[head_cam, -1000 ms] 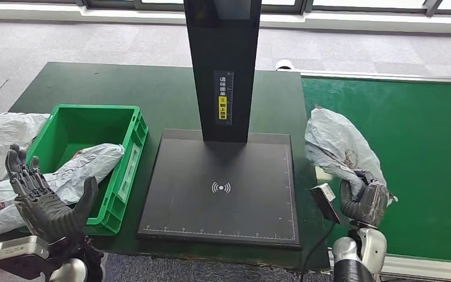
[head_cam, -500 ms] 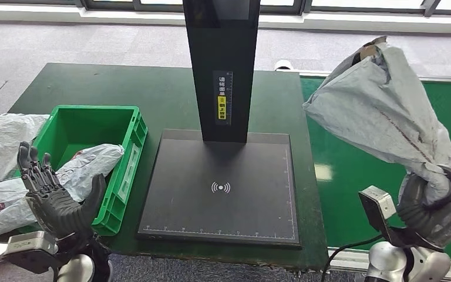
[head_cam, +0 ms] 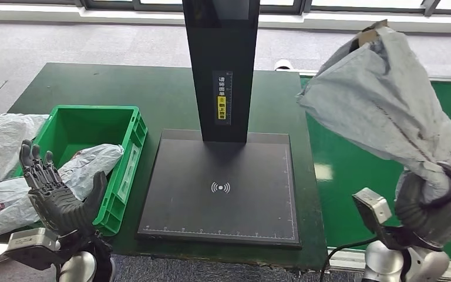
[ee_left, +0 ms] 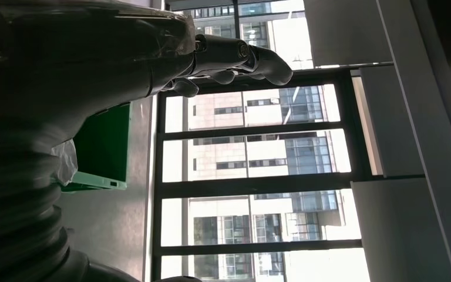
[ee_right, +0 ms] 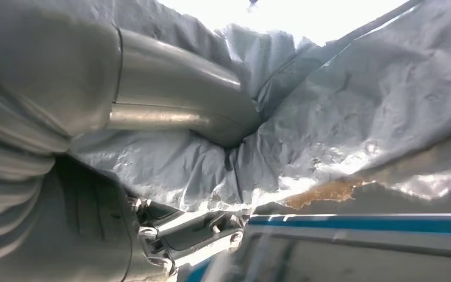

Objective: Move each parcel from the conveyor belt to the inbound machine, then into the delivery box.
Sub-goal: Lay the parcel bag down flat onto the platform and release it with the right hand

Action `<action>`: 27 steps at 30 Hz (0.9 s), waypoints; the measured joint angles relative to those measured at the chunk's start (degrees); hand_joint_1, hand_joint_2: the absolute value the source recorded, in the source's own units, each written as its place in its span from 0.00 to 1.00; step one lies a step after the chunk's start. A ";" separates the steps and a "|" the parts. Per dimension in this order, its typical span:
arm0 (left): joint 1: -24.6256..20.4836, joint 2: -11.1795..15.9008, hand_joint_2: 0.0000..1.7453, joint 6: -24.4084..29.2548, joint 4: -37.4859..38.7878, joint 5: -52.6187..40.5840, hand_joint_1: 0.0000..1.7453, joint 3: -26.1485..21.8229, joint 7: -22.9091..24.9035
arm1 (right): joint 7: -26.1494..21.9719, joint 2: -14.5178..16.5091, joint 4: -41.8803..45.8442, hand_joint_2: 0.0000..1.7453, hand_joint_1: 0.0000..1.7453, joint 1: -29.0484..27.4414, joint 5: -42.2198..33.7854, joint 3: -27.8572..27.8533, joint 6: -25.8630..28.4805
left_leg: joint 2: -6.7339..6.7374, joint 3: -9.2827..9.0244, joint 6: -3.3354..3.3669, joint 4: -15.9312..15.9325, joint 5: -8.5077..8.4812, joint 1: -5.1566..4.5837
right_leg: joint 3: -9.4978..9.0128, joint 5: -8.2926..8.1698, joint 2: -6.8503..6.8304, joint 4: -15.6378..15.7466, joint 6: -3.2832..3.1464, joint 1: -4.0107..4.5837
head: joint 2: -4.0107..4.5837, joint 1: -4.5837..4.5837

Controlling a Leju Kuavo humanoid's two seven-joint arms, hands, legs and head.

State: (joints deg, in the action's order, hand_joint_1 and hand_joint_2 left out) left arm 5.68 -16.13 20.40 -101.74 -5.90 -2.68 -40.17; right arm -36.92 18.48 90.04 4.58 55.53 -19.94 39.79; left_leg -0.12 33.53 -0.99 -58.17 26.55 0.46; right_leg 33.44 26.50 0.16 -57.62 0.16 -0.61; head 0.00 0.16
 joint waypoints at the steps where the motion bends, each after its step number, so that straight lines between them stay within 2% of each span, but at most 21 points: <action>1: -0.13 0.05 1.00 -0.25 0.06 -0.01 0.00 0.02 0.00 | 0.35 -0.09 -2.29 1.00 1.00 0.08 1.39 2.93 -0.59 | 0.11 -0.05 -0.03 0.01 0.02 0.00 | 0.00 -0.01 0.07 0.00 -0.03 0.01 | 0.00 -0.01; 5: -0.63 0.25 1.00 -0.87 0.19 -0.03 0.00 0.02 0.00 | 3.77 -0.47 -13.68 1.00 1.00 1.43 7.17 12.93 -4.90 | 0.17 -0.13 -0.08 0.01 -0.02 0.03 | 0.00 -0.02 0.09 -0.01 -0.10 0.12 | 0.01 -0.02; 9: -0.64 0.37 1.00 -1.01 0.21 -0.08 0.00 0.03 0.00 | 4.91 -0.62 -26.00 1.00 1.00 4.01 7.35 18.66 -6.01 | 0.09 -0.12 -0.12 0.01 -0.06 0.08 | -0.01 -0.02 0.06 -0.04 -0.13 0.15 | 0.00 -0.02; 14: -0.73 0.43 1.00 -1.04 0.57 -0.11 0.00 0.13 0.00 | 4.76 -0.77 -38.19 1.00 1.00 7.26 6.54 21.63 -7.04 | 0.07 -0.11 -0.12 0.00 -0.06 0.08 | 0.02 -0.02 0.06 -0.04 -0.14 0.13 | 0.01 -0.02; 21: -0.93 0.49 1.00 -1.23 1.03 -0.01 0.00 0.15 0.00 | 4.16 -0.81 -46.58 1.00 1.00 9.50 5.22 22.85 -9.86 | 0.06 -0.08 -0.10 0.00 -0.03 0.08 | 0.06 -0.01 0.06 -0.04 -0.14 0.11 | 0.00 -0.01; 25: -0.93 0.58 1.00 -1.37 1.04 0.04 0.00 0.15 0.00 | 4.03 -0.86 -48.62 1.00 0.64 10.08 4.76 23.34 -11.16 | 0.07 -0.08 -0.10 0.00 -0.03 0.07 | 0.06 -0.01 0.06 -0.04 -0.14 0.12 | 0.00 -0.02; 26: -0.93 0.60 1.00 -1.37 1.04 0.04 0.00 0.15 0.00 | 4.32 -0.88 -49.05 1.00 0.64 10.25 4.88 23.40 -11.26 | 0.07 -0.08 -0.10 0.00 -0.03 0.07 | 0.06 -0.01 0.06 -0.04 -0.14 0.12 | 0.00 -0.02; 27: -0.93 0.61 1.00 -1.37 1.04 0.04 0.00 0.15 0.00 | 4.66 -0.92 -49.49 1.00 0.48 10.45 5.03 23.45 -11.38 | 0.07 -0.08 -0.10 0.00 -0.03 0.07 | 0.06 -0.01 0.06 -0.04 -0.14 0.12 | 0.00 -0.02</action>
State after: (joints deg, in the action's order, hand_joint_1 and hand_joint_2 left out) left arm 4.75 -15.52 19.04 -100.69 -5.86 -2.54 -40.17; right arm -32.26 17.56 40.55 15.03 60.56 3.51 28.41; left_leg -0.06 33.44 -1.09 -58.17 26.52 0.53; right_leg 33.50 26.49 0.23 -57.66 0.02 -0.49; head 0.00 0.14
